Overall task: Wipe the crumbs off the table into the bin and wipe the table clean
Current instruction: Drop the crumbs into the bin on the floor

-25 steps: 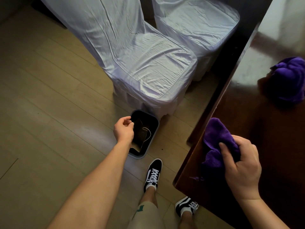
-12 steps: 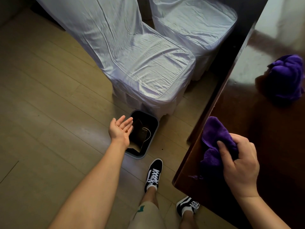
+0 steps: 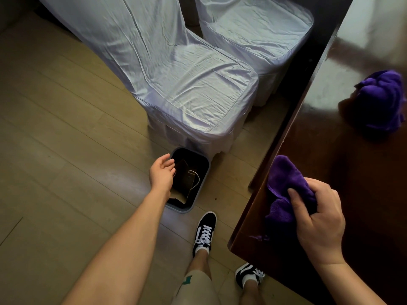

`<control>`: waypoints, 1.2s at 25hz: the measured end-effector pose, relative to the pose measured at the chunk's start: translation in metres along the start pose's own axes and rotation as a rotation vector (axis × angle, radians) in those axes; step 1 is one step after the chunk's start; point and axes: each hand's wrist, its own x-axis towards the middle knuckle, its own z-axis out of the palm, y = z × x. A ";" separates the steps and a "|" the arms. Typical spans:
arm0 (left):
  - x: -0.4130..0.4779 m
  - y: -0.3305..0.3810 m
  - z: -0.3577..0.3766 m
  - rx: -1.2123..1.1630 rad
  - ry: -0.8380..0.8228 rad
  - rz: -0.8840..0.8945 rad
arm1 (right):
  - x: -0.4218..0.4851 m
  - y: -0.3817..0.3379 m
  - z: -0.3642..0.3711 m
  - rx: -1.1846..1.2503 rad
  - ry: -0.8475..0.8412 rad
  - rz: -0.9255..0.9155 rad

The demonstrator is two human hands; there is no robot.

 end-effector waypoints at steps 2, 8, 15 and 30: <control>0.004 -0.002 0.002 0.072 0.045 0.029 | 0.000 0.001 0.001 0.000 -0.001 -0.001; 0.010 -0.001 0.004 0.159 0.055 0.071 | 0.000 0.001 0.000 0.000 0.003 0.001; 0.004 0.007 0.005 0.039 0.050 0.046 | -0.001 0.002 0.000 0.008 0.004 0.001; -0.027 0.017 0.009 0.321 -0.058 0.095 | 0.001 0.001 -0.003 0.012 -0.031 0.024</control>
